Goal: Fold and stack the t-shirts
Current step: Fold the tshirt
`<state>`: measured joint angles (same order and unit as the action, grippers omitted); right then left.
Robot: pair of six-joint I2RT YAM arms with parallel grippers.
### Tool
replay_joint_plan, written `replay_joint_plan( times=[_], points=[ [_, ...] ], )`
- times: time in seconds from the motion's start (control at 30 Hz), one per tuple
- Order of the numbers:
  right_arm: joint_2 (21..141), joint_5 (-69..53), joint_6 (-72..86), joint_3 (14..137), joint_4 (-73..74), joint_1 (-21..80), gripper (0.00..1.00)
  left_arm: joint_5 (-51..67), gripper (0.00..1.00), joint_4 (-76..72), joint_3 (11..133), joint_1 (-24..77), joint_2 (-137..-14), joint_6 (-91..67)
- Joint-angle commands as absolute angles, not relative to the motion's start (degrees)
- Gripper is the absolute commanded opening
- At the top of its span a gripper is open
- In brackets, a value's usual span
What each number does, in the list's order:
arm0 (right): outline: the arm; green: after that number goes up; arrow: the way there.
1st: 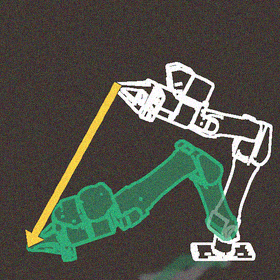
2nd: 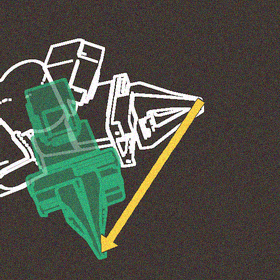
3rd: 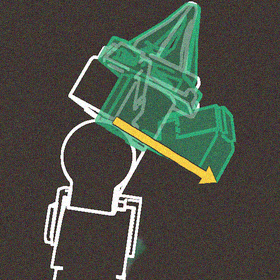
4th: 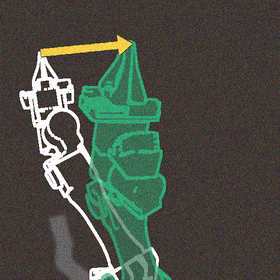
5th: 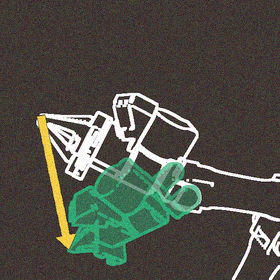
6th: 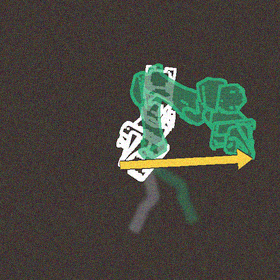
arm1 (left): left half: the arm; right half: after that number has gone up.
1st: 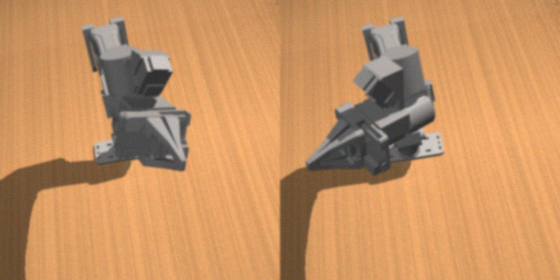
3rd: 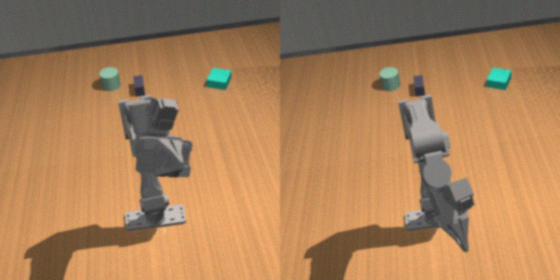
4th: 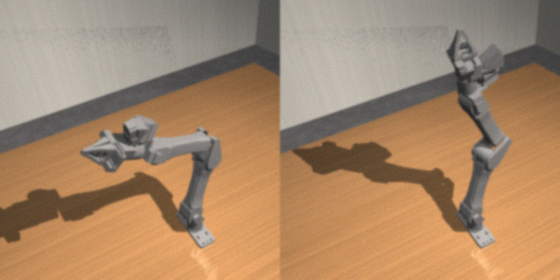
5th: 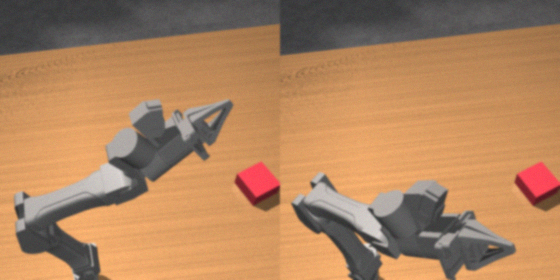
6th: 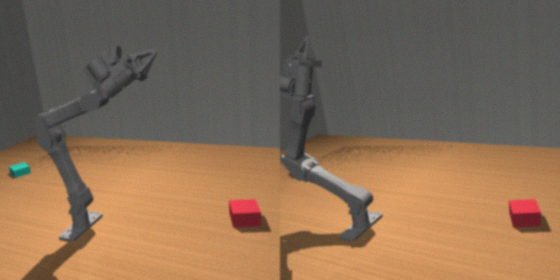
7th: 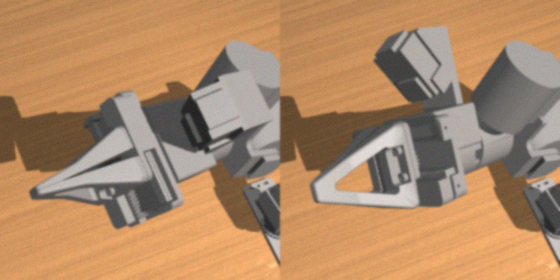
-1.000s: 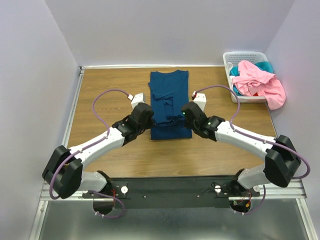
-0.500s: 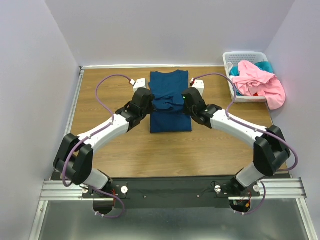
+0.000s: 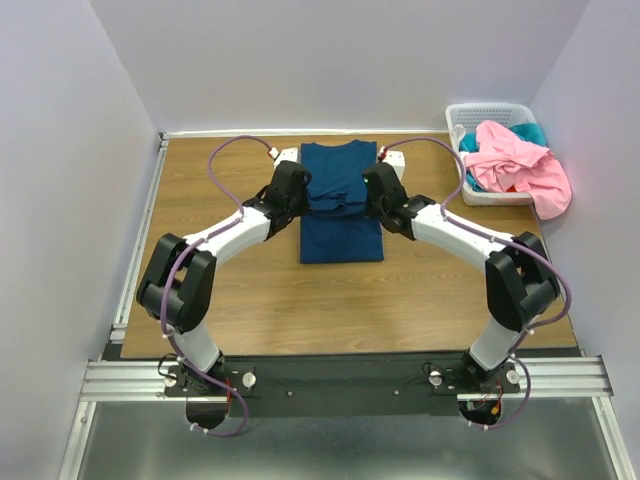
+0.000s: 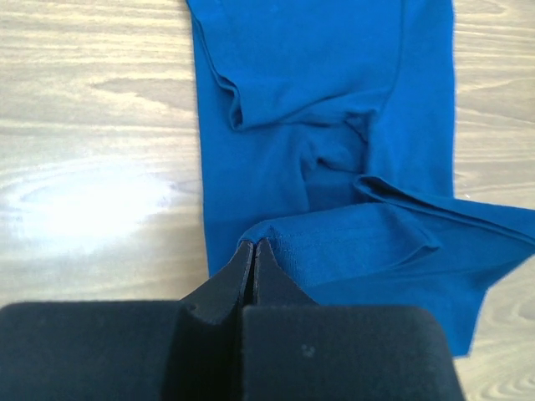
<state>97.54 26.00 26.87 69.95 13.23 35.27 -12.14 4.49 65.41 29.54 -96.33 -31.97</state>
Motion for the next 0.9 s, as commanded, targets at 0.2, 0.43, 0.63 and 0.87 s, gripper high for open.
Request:
replay_joint_plan(
  times=[0.2,0.43,0.63,0.87],
  points=[
    [103.9,23.6,27.0,74.5,12.5,32.4,0.01,-6.4,0.00,2.5,71.6,26.4,-103.3,-28.4],
    [106.3,23.5,27.0,75.7,12.5,31.4,0.01,-3.9,0.00,1.8,74.0,25.4,-107.8,-27.9],
    [109.2,22.8,26.7,77.3,12.5,30.5,0.01,-3.1,0.00,1.6,75.7,24.3,-110.7,-27.8],
    [111.0,21.6,26.7,80.3,12.6,29.3,0.33,-0.6,0.43,1.7,77.4,23.3,-111.1,-26.5]
  ],
)
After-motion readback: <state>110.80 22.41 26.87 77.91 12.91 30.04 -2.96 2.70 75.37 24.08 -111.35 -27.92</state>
